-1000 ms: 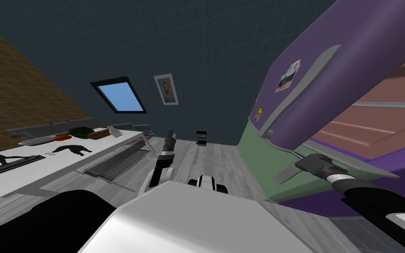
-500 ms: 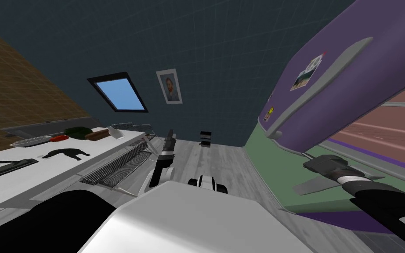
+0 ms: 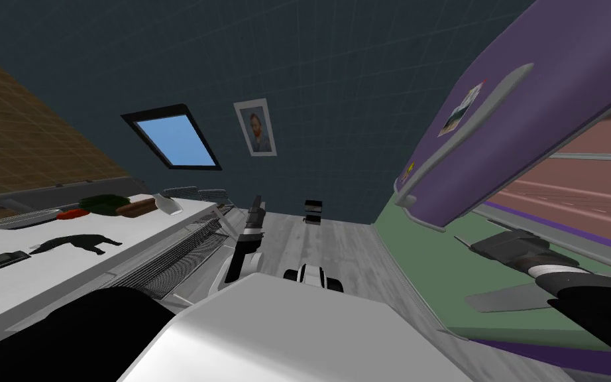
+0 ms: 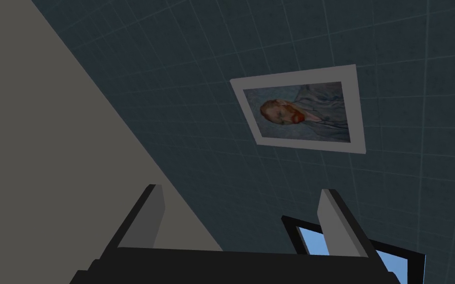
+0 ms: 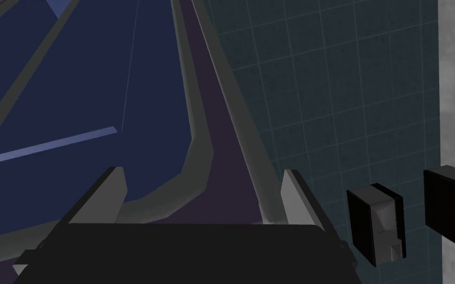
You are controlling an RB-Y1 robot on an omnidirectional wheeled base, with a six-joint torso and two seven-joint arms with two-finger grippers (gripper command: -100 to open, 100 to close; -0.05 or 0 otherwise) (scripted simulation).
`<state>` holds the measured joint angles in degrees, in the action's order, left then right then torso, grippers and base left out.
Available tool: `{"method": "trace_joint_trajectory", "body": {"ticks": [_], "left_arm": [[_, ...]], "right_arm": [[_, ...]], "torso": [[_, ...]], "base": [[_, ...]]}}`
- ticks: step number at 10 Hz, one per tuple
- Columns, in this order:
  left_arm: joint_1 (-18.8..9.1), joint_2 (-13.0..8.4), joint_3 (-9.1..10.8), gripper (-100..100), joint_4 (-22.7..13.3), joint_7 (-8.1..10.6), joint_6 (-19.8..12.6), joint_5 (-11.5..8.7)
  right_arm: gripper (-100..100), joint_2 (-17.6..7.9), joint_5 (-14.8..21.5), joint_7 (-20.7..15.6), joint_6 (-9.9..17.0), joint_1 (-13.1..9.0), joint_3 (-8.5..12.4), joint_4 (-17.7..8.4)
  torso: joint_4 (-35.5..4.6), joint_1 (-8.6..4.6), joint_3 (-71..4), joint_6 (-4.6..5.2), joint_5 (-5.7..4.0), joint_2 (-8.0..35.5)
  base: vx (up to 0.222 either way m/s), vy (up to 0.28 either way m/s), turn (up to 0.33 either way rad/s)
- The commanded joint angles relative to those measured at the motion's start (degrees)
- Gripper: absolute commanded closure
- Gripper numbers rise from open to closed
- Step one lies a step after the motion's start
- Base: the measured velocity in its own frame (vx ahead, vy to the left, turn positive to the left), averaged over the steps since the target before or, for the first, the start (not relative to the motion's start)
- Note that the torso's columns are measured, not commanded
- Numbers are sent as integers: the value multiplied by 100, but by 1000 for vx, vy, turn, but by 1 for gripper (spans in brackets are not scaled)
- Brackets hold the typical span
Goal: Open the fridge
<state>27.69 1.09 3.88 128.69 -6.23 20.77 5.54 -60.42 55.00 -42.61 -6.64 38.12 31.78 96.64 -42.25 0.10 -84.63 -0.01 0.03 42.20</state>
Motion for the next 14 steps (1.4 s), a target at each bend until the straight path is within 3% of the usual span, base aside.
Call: {"method": "trace_joint_trajectory", "body": {"ticks": [1, 3, 5, 10, 14], "left_arm": [[0, 0, 0, 0, 0, 0, 0, 0], [0, 0, 0, 0, 0, 0, 0, 0], [-1, -2, 1, 0, 0, 0, 0, 0], [-1, -1, 1, 0, 0, 0, 0, 0], [-1, -2, 1, 0, 0, 0, 0, 0]], "right_arm": [[-100, -171, -47, 77, 114, 72, 133, -81], [-100, -201, -59, 92, 122, 85, 163, -98], [-100, -183, -472, -304, -170, 117, 254, -181], [-100, -157, -1002, -896, -457, 155, 338, -251], [-100, -117, -1694, -1590, -887, 211, 465, -355]], "torso": [[-3, -4, 5, 1, 0, 7], [-1, -15, 2, 0, -4, 2], [-13, -49, 26, 4, -17, 37], [-5, -1, 9, 3, 0, 13], [0, -11, 0, -2, -3, 0]], "base": [[200, 185, -31], [142, 122, -19], [99, 15, -133], [74, 18, -75], [97, 23, -101]]}}
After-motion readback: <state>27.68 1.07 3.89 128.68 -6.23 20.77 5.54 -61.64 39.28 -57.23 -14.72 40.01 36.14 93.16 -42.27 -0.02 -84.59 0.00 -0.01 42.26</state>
